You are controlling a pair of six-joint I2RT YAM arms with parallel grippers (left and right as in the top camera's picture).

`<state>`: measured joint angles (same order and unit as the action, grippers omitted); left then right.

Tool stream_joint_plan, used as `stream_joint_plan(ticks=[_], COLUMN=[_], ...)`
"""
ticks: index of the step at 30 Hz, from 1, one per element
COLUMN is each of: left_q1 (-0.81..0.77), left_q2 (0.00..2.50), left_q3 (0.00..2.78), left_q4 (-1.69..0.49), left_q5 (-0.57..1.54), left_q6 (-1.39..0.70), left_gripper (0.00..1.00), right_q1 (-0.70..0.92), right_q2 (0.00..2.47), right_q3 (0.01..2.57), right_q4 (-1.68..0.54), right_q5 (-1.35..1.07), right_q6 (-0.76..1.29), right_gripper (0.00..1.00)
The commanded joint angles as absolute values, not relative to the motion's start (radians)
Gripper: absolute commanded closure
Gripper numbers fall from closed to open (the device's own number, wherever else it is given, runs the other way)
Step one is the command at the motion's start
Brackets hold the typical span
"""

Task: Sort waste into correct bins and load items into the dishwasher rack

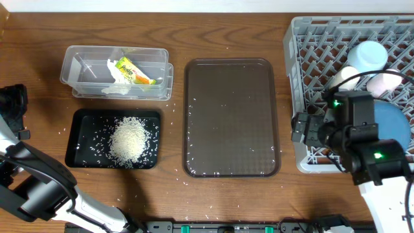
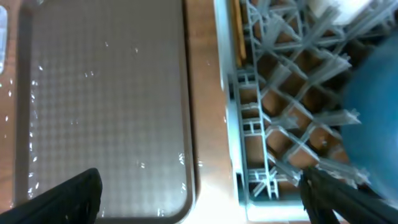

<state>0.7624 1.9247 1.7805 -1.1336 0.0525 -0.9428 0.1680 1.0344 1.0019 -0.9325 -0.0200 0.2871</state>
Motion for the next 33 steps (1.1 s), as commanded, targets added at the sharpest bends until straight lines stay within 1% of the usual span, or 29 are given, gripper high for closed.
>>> stream_joint_plan(ticks=[1, 7, 15, 19, 23, 30, 33], left_q1=[0.765, 0.765, 0.765, 0.765, 0.765, 0.765, 0.765], left_q2=[1.928, 1.928, 1.928, 1.928, 1.928, 1.928, 1.928], left_q3=[1.784, 1.784, 1.784, 1.784, 1.784, 1.784, 1.784], left_q4=[-1.140, -1.140, -1.140, -1.140, -1.140, -1.140, -1.140], left_q5=[0.048, 0.048, 0.048, 0.048, 0.048, 0.048, 0.048], left_q6=[-0.944, -0.944, -0.944, -0.944, -0.944, -0.944, -0.944], left_gripper=[0.02, 0.02, 0.02, 0.02, 0.02, 0.02, 0.02], right_q1=[0.184, 0.184, 0.183, 0.183, 0.181, 0.152, 0.135], right_q2=[0.980, 0.818, 0.566, 0.464, 0.374, 0.233, 0.159], right_q3=[0.894, 0.614, 0.246, 0.104, 0.010, 0.006, 0.006], right_q4=[-0.831, -0.459, 0.015, 0.188, 0.248, 0.155, 0.068], right_q5=[-0.043, -0.121, -0.136, -0.137, -0.136, -0.139, -0.139], right_q6=[0.233, 0.101, 0.079, 0.047, 0.043, 0.019, 0.018], right_gripper=[0.01, 0.01, 0.01, 0.01, 0.01, 0.01, 0.01])
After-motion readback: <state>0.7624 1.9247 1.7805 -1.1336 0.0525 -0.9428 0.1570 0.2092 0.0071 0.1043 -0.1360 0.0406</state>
